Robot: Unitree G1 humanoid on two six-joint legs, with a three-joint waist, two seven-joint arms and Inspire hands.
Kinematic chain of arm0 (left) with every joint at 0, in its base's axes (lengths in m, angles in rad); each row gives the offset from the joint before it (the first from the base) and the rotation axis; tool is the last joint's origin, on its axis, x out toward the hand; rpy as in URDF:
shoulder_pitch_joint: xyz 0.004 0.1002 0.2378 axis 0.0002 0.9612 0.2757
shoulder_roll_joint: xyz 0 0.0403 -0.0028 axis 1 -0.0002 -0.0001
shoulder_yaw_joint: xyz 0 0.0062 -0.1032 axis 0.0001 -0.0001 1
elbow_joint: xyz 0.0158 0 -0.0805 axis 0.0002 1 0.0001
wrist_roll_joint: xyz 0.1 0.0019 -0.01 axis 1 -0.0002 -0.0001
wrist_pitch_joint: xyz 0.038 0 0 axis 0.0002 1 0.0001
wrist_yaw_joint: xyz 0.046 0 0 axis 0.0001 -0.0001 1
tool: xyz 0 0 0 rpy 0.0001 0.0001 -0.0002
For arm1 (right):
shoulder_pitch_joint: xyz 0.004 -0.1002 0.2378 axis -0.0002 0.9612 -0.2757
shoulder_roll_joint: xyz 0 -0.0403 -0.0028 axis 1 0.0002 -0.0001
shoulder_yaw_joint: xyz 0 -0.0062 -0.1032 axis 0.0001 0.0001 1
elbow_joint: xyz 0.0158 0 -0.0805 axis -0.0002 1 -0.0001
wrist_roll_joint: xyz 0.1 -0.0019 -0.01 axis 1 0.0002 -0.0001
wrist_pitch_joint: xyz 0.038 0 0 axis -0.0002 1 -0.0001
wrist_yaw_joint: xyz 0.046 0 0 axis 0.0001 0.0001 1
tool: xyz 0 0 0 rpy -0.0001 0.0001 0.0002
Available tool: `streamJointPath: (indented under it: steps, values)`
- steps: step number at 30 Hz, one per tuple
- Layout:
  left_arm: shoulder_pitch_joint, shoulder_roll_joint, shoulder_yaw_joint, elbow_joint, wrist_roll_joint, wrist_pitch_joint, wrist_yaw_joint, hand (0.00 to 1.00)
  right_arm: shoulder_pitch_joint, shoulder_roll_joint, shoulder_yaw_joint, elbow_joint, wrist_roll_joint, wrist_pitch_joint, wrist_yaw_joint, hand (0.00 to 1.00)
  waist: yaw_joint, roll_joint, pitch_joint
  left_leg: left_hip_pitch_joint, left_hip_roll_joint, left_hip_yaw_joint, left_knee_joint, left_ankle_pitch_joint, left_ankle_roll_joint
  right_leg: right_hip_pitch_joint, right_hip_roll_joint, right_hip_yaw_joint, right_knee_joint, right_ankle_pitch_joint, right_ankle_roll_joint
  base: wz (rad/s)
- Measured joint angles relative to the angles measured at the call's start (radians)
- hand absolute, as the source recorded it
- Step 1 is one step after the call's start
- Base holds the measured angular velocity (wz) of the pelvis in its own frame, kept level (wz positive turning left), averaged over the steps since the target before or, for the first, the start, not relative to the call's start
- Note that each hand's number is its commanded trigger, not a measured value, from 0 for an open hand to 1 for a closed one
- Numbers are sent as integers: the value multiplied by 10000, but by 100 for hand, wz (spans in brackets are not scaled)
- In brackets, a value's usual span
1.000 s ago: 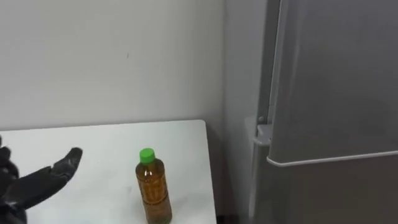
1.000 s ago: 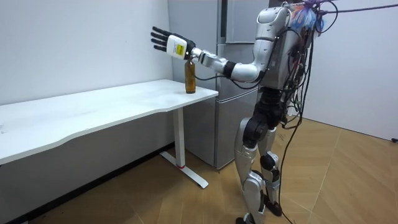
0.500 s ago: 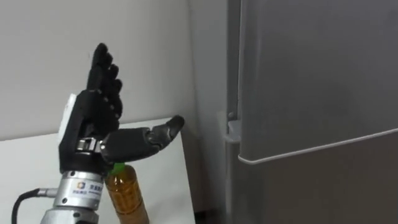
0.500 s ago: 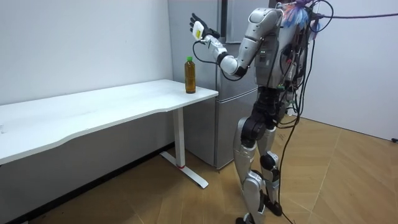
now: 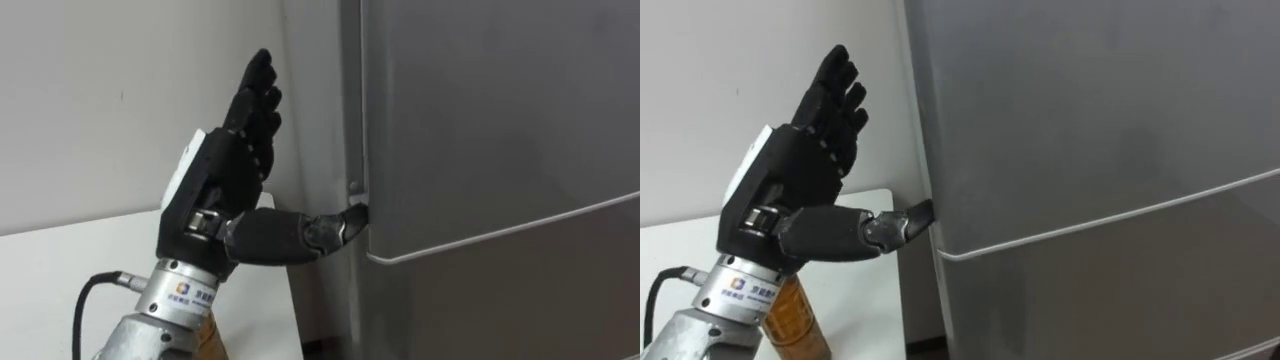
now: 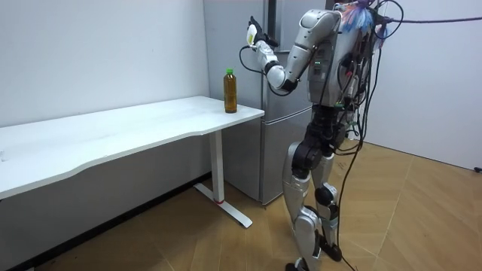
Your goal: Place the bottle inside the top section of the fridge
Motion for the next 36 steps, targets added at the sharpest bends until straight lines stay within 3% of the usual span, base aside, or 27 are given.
streamJointPath:
  steps: [6, 14, 22, 27, 36]
  values:
    - [-4, -174, -63, -187, -166, 131, -269, 0, -59, -25, 14, 6, 17, 170, -13, 0, -11, 57, 14, -23, 0, 19, 38, 0, 0, -18, -2, 11, 3, 0, 0, 0]
    - [-3, -162, -267, -671, -171, 426, -331, 0, -114, -89, 417, 14, 244, 200, -142, 0, 12, 96, 11, -46, -7, -2, 37, 0, 0, -21, -13, -88, 2, 2, 3, 2]
    - [-3, -63, -471, -1240, -152, 652, -555, 0, -130, -201, 882, -65, 359, 198, -153, 0, 38, 104, 4, -55, -8, -32, 37, 0, 0, -6, -16, -134, 2, 6, 5, 1]
    - [-4, 253, -656, -1658, -152, 695, -700, 0, -112, -256, 1079, -75, 654, 200, -146, 0, 33, 145, -25, -44, -8, -32, 35, 0, 0, 5, -15, -114, 2, 7, 5, 0]
    - [-3, 270, -862, -1802, -127, 695, -800, 0, -113, -292, 1186, -73, 724, 190, -135, 0, 37, 153, -32, -6, -9, -32, 35, 0, 0, 51, -16, -127, 2, 15, 5, 0]
